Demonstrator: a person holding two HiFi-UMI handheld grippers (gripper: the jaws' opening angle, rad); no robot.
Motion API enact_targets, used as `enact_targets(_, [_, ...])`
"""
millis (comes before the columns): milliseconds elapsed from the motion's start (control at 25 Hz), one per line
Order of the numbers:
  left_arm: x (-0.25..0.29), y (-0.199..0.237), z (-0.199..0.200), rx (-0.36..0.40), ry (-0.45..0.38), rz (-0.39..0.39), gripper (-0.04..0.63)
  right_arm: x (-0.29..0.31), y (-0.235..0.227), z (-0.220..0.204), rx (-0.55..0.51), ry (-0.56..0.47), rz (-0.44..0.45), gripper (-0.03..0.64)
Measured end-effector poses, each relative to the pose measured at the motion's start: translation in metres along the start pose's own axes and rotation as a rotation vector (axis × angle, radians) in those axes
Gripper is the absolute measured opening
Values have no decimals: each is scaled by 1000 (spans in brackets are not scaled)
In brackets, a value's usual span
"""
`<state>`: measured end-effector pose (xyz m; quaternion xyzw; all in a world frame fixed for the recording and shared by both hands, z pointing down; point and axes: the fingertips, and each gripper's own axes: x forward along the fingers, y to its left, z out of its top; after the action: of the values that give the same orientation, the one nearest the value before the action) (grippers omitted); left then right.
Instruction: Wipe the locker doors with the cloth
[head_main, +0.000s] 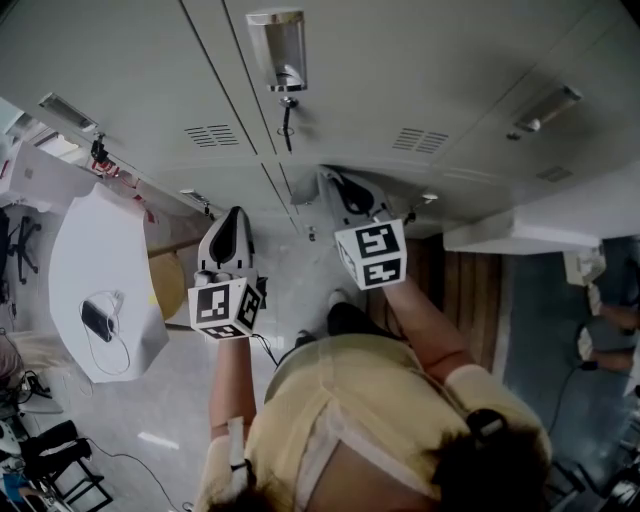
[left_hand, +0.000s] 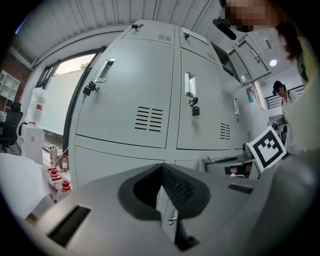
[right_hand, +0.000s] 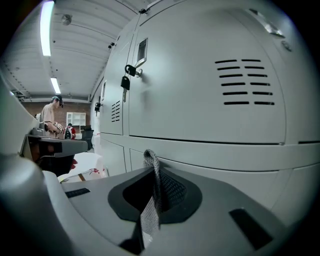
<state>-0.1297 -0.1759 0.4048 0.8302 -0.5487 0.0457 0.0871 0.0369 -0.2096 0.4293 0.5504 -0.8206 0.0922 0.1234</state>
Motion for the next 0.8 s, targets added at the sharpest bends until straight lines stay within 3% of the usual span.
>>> enact_targets(480, [42,-59,-3,27,16,-131,2,-40,-66,-12,42,-2,-120,14])
enact_targets(800, [53,-72,-4,40,44,-223,2,-62,-95,-20,64,17,-247,14])
